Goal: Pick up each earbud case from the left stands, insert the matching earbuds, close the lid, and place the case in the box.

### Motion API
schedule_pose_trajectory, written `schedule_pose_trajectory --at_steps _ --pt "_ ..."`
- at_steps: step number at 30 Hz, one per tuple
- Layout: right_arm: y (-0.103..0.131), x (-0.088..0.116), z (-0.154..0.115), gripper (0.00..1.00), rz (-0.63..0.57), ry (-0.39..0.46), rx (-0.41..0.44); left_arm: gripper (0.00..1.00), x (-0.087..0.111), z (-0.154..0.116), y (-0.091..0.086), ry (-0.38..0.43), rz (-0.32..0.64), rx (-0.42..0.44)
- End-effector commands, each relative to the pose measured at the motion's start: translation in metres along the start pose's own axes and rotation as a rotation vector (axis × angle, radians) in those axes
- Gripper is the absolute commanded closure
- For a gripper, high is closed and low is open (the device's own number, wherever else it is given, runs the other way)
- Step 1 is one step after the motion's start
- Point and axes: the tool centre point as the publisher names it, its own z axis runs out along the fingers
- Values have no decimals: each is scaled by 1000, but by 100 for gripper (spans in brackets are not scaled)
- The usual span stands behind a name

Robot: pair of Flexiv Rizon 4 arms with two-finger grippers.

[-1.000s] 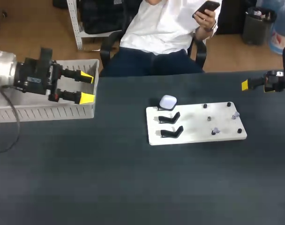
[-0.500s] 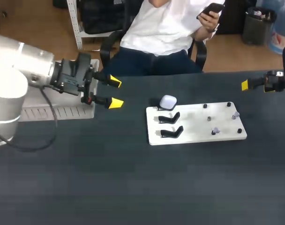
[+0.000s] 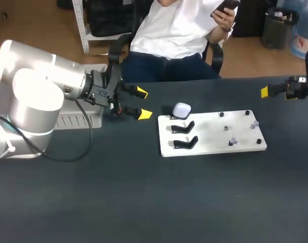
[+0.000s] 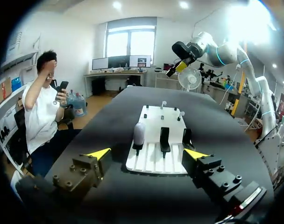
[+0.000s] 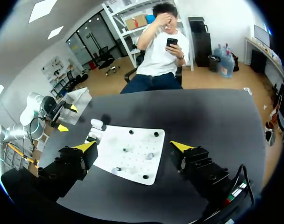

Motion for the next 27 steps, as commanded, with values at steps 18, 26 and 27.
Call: schedule_pose_trajectory --at_steps 18,26,27 --pt "0 0 0 0 -1 0 1 0 1 25 9 2 10 -3" --pt "0 0 0 0 -1 0 1 0 -1 40 11 -10 -1 -21" --pt "0 0 0 0 -1 0 1 0 -2 44 12 -12 -7 -34"
